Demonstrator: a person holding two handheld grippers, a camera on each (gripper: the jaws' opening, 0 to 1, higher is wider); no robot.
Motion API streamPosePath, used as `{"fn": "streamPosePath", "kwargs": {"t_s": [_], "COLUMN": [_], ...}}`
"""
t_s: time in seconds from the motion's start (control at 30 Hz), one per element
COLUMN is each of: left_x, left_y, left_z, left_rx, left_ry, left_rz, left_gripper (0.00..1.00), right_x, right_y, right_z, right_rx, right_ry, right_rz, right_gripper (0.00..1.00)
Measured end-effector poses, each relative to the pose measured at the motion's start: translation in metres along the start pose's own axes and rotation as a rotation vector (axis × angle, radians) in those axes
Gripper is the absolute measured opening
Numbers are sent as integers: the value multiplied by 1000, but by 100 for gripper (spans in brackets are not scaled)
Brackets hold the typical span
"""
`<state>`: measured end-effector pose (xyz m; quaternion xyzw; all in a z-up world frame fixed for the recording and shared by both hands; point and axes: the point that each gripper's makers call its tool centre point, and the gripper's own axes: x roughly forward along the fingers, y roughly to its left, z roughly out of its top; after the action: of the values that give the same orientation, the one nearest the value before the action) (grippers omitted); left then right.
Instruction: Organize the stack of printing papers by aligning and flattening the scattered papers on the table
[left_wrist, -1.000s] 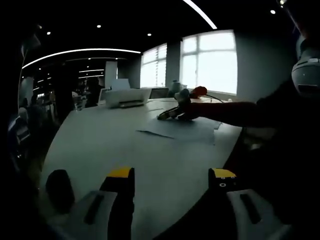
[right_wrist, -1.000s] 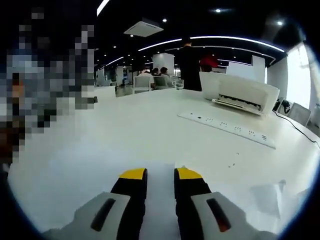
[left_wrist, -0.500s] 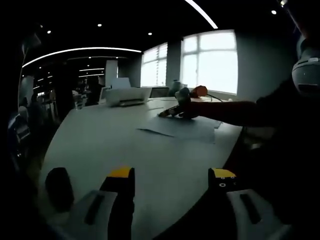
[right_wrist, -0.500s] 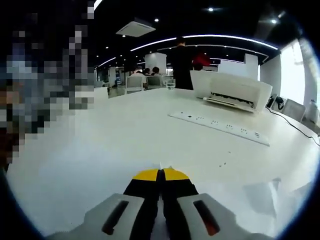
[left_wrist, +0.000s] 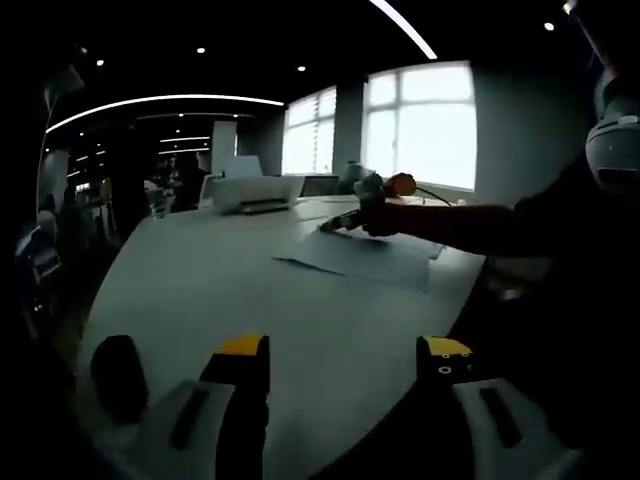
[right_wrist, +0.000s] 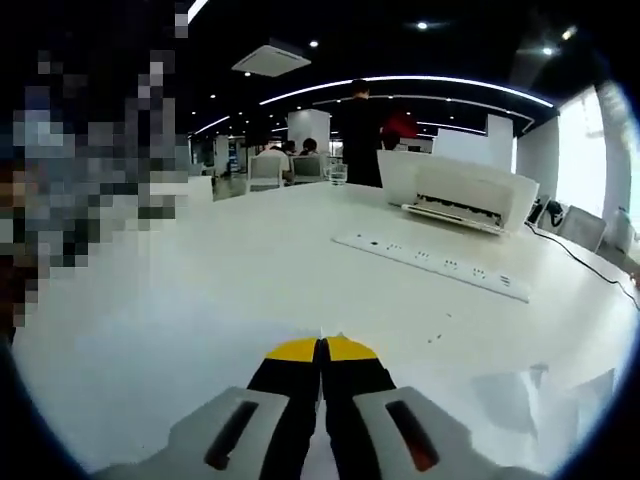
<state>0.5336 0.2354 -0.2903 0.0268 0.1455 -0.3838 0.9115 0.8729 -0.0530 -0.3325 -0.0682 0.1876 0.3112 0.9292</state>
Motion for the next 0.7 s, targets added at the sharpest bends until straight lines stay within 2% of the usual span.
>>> {"fn": "streamPosePath", "kwargs": {"t_s": [0.23, 0.5, 0.57, 0.7], "left_x": [5, 15, 20, 25], "left_y": [-3, -7, -12, -18], "left_z": [4, 15, 18, 23], "left_rx": [4, 26, 32, 44], "left_ry": [-5, -20, -28, -36], "left_rz": [-5, -23, -37, -54], "left_gripper": [62, 62, 62, 62], "right_x": [-11, -45, -53, -70], "right_y": [4, 15, 5, 2], "right_z": [23, 39, 46, 54], "right_rx": [-17, -30, -34, -17], "right_ry": [-55, -110, -132, -174], "right_rz": [8, 15, 7, -7], "right_gripper": [0, 0, 0, 0]}}
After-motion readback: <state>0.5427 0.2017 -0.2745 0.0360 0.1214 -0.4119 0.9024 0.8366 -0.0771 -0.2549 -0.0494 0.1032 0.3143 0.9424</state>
